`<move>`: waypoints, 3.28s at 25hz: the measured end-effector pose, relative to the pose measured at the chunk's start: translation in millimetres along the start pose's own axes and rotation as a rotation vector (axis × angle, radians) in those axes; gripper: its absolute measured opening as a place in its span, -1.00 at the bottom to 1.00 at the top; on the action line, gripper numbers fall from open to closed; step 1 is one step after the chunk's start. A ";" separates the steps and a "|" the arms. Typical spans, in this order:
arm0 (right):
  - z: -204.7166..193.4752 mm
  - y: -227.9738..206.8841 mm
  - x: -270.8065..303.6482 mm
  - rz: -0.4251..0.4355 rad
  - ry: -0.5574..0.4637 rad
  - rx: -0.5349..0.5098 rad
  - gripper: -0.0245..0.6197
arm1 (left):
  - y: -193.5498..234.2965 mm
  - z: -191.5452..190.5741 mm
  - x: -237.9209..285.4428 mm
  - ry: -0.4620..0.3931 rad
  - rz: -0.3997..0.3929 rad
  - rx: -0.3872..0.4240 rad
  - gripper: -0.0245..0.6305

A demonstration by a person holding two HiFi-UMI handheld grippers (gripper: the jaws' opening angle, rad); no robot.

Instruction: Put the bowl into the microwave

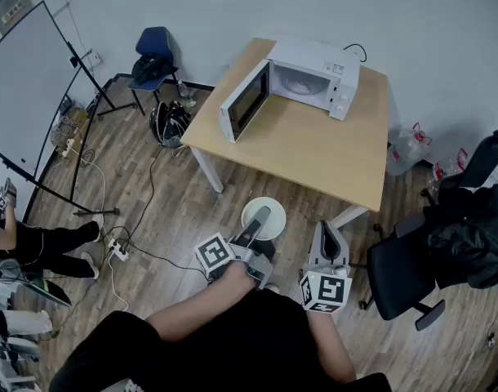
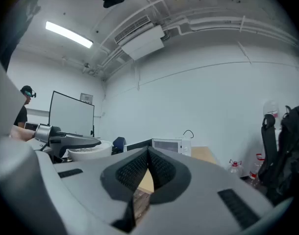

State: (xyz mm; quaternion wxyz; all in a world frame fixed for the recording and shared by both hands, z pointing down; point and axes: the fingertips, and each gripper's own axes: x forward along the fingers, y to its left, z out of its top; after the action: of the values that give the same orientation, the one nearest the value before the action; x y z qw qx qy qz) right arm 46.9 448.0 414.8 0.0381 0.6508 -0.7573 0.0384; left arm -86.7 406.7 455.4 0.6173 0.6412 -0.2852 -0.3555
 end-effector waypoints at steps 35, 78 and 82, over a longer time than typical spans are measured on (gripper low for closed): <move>-3.0 -44.6 229.6 -0.035 0.145 -0.011 -0.74 | 43.6 156.1 198.7 -0.002 -0.009 -0.010 -0.28; -25.6 -126.3 459.9 -0.093 0.196 0.129 -0.74 | 160.7 250.0 437.3 0.144 0.195 0.022 -0.28; -37.0 -138.0 474.9 -0.072 0.224 0.153 -0.74 | 187.3 250.9 469.5 0.119 0.231 0.021 -0.28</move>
State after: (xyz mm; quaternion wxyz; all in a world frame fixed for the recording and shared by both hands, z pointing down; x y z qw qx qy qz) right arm 112.3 -35.5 503.9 0.0741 0.6703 -0.7193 0.1670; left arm -1.2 -132.9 596.7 0.6631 0.6306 -0.3239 -0.2403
